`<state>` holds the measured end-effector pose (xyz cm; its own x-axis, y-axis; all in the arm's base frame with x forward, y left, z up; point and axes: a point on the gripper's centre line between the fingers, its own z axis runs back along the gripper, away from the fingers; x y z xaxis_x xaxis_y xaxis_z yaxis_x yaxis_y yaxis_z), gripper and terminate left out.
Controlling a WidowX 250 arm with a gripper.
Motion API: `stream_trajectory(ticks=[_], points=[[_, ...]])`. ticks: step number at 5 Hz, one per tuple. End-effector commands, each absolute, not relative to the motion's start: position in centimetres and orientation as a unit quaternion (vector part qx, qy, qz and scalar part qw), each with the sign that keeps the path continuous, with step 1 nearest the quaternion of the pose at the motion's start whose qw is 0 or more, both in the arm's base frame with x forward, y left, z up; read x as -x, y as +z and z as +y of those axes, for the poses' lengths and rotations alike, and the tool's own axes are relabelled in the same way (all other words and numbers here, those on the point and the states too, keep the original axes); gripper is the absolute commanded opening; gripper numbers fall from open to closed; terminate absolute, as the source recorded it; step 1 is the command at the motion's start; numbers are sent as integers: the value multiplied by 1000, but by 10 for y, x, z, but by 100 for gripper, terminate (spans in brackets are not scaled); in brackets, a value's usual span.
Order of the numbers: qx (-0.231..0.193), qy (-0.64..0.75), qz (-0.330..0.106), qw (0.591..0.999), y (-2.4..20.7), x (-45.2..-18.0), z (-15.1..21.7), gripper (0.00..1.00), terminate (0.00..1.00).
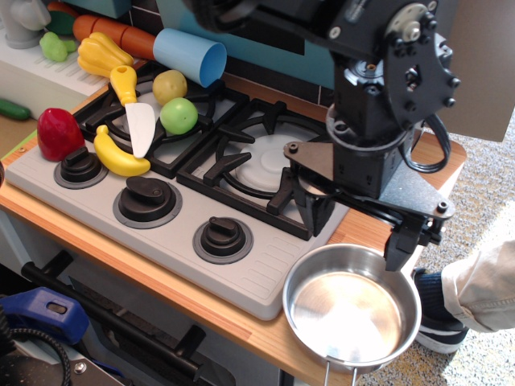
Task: Put pot or pan on stove
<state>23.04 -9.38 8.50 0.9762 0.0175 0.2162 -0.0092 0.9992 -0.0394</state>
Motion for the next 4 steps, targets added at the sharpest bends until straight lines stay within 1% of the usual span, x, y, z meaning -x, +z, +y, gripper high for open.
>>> stream_trajectory(ticks=[1,2,3,4], points=[[19,7,-109,994,85,-230,-94,100,0],[27,35,-104,994,90,-234,-117,100,0],[19,63,-116,991,85,-240,-136,100,0],[17,82,-130,988,70,-241,-151,100,0]])
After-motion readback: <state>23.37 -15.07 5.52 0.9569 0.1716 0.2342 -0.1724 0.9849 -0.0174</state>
